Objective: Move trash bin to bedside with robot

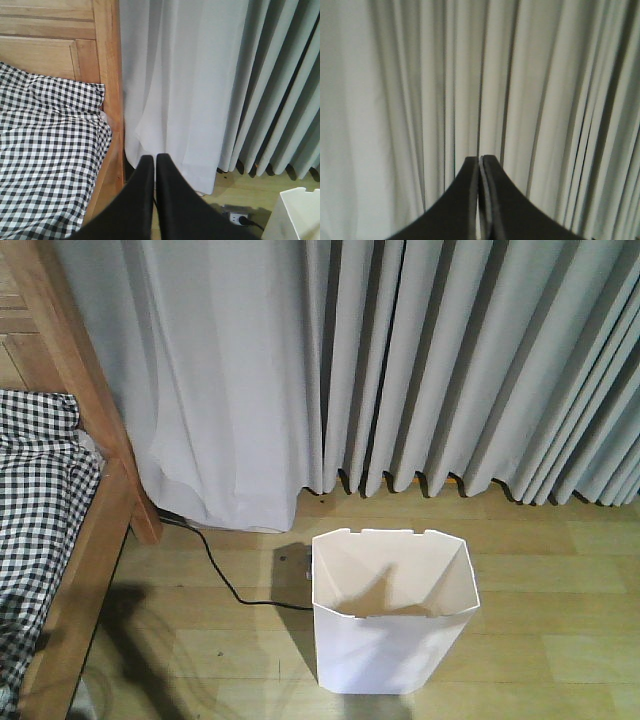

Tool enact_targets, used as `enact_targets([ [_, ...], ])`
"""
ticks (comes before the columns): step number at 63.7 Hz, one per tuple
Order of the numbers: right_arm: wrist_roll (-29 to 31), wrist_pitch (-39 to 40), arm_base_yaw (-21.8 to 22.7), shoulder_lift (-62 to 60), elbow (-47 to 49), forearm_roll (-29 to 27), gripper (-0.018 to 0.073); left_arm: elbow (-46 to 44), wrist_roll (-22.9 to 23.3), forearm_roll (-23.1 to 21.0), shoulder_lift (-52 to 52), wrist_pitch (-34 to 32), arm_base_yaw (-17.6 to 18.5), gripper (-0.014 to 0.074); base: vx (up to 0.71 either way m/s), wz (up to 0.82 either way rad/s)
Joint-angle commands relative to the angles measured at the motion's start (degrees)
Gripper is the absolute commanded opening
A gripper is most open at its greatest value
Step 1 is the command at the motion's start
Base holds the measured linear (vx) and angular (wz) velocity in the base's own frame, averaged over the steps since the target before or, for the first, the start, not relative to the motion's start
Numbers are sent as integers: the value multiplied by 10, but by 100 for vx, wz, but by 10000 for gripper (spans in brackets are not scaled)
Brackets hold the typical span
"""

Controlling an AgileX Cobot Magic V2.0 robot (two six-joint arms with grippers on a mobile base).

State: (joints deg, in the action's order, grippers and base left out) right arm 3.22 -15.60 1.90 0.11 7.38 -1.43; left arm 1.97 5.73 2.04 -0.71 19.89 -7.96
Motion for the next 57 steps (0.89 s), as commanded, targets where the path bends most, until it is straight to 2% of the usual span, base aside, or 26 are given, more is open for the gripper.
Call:
enact_targets([
  [1, -57, 92, 1, -13, -32, 41, -9, 2, 2, -1, -8, -38, 2, -6, 0, 0],
  [9, -63, 102, 0, -15, -69, 32, -9, 2, 2, -1, -8, -38, 2, -6, 0, 0],
  [15, -63, 147, 0, -15, -95, 14, -9, 2, 2, -1, -8, -38, 2, -6, 0, 0],
  [28, -44, 147, -14, -15, -94, 33, -9, 2, 2, -1, -8, -38, 2, -6, 0, 0],
  [35, 7, 150, -35, -15, -94, 14, -9, 2, 2, -1, -8, -38, 2, -6, 0, 0],
  [42, 59, 149, -31, -15, -94, -17, -9, 2, 2, -1, -8, -38, 2, -6, 0, 0],
  [49, 46, 148, -30, -15, -94, -4, -9, 2, 2, -1, -8, -38, 2, -6, 0, 0],
  [57, -11, 145, -30, -15, -94, 33, -9, 2, 2, -1, -8, -38, 2, -6, 0, 0],
])
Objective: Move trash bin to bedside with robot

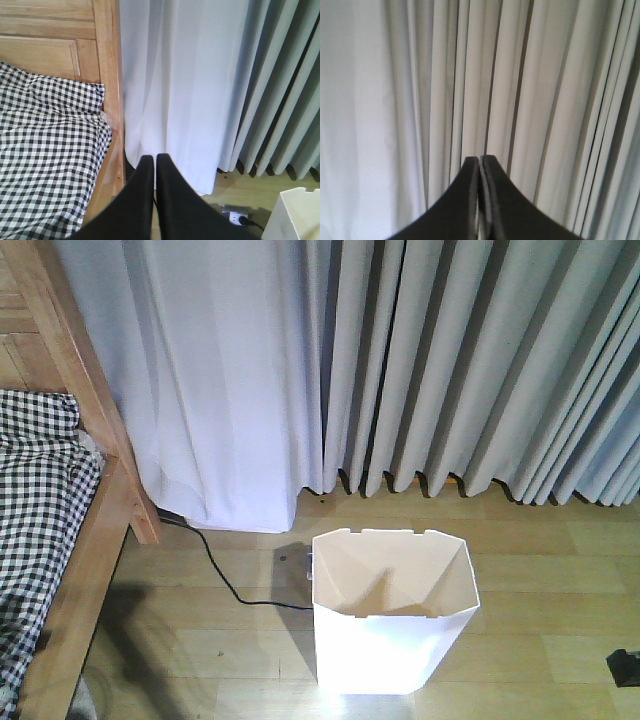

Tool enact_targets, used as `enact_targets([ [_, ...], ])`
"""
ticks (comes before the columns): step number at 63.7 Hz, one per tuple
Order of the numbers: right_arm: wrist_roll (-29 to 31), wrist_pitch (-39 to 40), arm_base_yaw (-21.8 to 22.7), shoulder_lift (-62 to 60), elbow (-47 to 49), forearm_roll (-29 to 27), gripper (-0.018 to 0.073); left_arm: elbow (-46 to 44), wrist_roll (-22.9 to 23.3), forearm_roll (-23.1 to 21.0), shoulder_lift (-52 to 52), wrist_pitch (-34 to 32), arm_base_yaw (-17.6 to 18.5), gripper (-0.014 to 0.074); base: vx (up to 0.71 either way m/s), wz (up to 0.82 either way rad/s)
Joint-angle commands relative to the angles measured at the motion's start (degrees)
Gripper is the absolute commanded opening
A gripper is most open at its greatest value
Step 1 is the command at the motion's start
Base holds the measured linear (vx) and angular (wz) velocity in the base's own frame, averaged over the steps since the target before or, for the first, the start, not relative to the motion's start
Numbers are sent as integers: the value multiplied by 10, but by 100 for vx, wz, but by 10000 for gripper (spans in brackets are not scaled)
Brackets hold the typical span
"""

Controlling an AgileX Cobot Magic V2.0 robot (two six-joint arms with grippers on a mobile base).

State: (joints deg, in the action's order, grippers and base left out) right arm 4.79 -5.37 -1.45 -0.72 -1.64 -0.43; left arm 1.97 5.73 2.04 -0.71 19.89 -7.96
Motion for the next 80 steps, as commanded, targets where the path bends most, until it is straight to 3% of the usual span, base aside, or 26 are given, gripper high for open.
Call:
enact_targets([
  [1, -28, 43, 3, -6, -4, 25, -9, 2, 2, -1, -8, -38, 2, -6, 0, 0],
  [80, -27, 43, 2, -6, -4, 20, -9, 2, 2, -1, -8, -38, 2, -6, 0, 0],
])
